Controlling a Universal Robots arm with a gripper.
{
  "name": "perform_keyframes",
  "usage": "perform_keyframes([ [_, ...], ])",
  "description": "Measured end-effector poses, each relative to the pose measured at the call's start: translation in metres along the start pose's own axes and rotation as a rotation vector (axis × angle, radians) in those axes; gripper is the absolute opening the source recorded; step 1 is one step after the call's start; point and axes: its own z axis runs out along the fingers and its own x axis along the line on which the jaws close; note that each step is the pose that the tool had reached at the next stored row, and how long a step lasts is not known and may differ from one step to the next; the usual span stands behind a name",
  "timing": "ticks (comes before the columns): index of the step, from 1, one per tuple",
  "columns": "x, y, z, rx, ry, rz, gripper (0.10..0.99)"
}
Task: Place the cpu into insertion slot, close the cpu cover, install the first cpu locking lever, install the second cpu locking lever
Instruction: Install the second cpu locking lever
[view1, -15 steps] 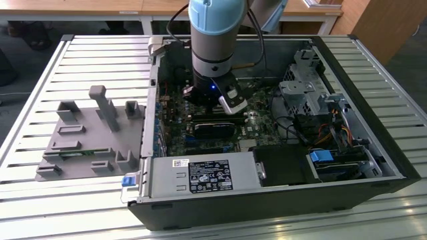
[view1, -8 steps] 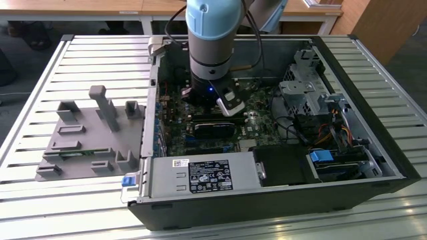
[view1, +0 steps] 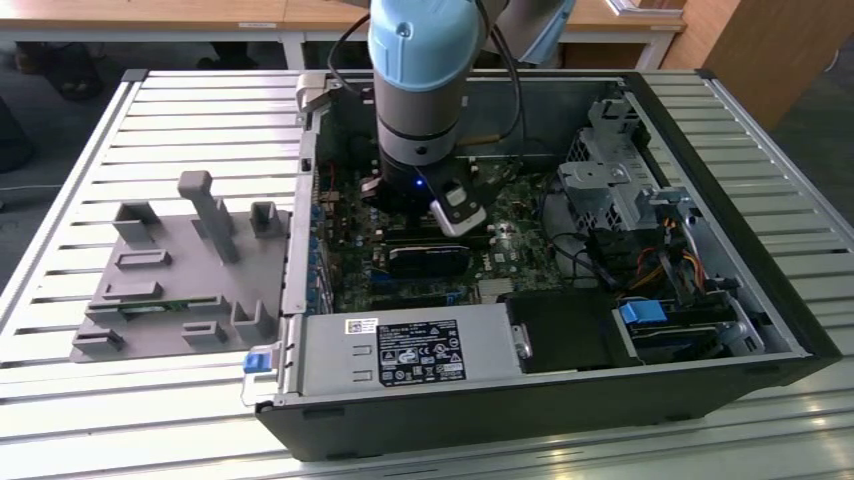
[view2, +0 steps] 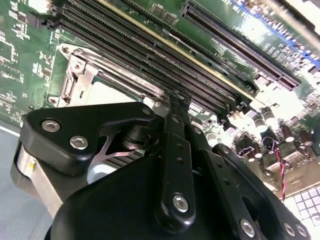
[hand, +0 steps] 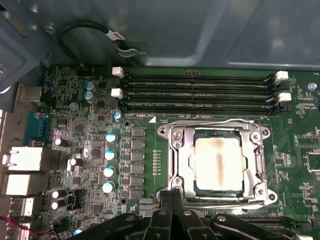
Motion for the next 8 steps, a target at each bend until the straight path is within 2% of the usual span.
perform_keyframes([
  [3,0.0007,-0.0003,0.0012,-0.013,0.0002,0.0,0.106],
  [8,0.0027,-0.0008,0.0033,-0.025,0.0005,0.0,0.106],
])
